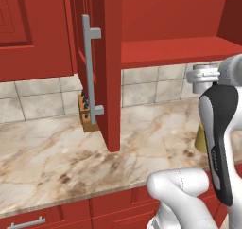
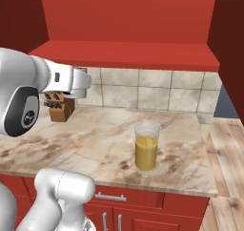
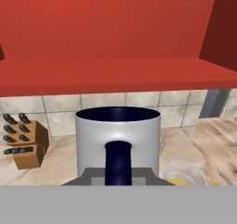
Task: There is a tray on the dining counter. Grab the cup, mug, and pitcher and place them on the tray. The pitcher may be placed next to the tray if it cannot fit the tray.
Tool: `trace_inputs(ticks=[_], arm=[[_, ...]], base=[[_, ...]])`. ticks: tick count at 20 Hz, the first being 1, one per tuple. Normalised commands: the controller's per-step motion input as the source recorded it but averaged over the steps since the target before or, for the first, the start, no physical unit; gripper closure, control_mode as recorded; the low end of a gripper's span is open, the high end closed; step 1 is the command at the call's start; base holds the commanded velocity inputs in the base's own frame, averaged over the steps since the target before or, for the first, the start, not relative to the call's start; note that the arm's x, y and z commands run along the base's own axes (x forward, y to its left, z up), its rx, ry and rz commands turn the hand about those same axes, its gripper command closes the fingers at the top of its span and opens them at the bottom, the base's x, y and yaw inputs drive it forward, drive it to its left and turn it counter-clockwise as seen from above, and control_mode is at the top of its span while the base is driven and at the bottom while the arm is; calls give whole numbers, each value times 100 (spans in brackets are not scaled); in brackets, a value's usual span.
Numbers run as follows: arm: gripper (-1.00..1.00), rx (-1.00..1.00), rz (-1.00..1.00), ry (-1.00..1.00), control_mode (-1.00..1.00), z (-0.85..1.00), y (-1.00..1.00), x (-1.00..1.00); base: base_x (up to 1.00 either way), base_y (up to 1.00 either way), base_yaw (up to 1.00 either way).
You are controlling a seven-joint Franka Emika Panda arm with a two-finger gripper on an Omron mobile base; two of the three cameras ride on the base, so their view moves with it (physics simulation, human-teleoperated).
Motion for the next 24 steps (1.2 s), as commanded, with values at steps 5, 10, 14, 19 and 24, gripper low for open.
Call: trace_inputs(ticks=[5,10,14,19,24], arm=[[100,0,0,1,100,0,0,-14],[100,0,0,0,100,0,0,0],[100,0,0,0,100,0,0,0],[100,0,0,0,100,0,0,0],[100,0,0,0,100,0,0,0]], base=[[-7,0,0],[-84,-23,-1],[-100,-38,-12],[-90,-34,-40],[-56,-20,-65]])
